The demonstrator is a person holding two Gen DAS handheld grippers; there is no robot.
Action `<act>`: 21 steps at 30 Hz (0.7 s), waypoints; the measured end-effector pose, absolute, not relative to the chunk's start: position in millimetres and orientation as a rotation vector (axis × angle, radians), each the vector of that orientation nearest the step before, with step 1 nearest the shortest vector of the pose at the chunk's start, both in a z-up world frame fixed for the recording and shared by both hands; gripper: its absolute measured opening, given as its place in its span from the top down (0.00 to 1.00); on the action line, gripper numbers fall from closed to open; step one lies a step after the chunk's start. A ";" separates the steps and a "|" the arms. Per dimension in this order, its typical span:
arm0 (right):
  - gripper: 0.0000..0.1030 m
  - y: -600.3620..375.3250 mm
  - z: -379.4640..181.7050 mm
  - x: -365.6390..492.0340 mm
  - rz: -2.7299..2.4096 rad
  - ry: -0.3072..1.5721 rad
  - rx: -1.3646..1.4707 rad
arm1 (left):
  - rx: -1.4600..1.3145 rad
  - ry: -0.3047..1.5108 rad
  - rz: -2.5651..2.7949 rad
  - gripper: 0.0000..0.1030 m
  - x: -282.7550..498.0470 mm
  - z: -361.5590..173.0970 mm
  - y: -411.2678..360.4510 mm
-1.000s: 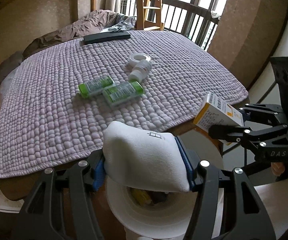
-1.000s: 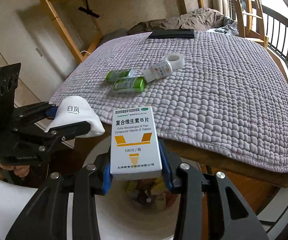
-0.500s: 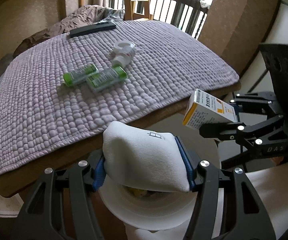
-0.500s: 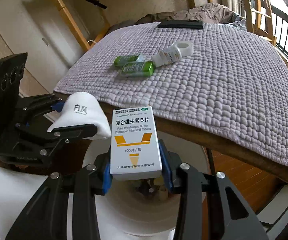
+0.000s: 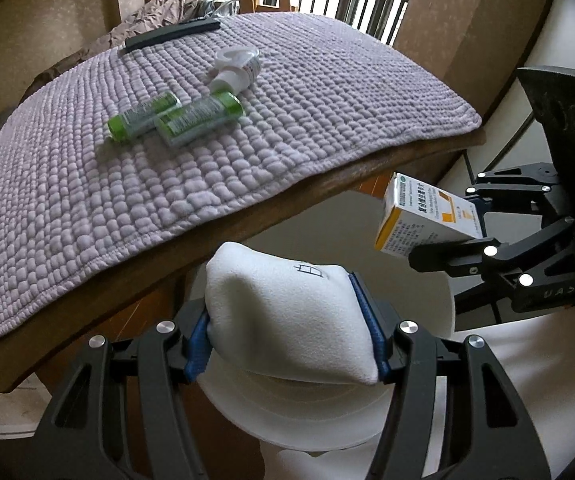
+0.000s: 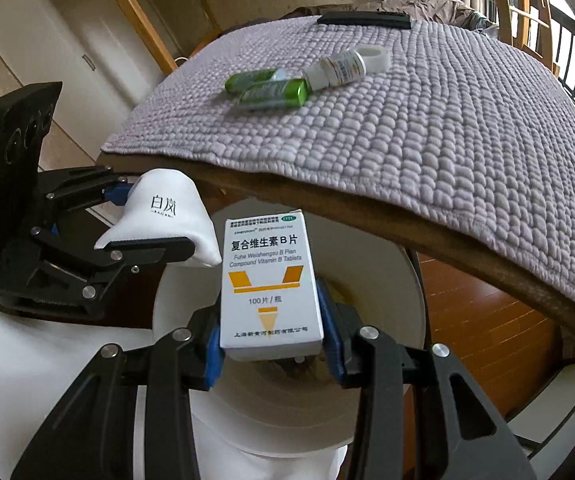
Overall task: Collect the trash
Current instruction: 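Carry the white mask and medicine box with both tools over the white bin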
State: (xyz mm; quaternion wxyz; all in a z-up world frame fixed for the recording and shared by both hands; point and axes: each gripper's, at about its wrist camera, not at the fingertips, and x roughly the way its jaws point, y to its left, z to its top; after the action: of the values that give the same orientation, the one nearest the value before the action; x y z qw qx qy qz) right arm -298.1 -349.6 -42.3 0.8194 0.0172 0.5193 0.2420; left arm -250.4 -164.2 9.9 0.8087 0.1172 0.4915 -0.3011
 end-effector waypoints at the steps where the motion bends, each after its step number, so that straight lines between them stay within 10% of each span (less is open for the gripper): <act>1: 0.62 -349.8 -44.2 -298.2 0.515 1.111 0.037 | 0.252 1.054 -0.643 0.40 -250.7 8.5 -164.2; 21: 0.62 -338.1 -76.2 -295.4 0.508 1.170 -0.008 | 0.317 1.149 -0.620 0.40 -249.0 -33.7 -165.3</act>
State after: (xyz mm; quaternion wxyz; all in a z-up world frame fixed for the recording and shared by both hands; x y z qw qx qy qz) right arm -295.4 -338.1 -76.2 0.8035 -0.0035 0.5460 0.2372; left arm -249.0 -165.3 -33.6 0.7828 0.1468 0.5321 -0.2873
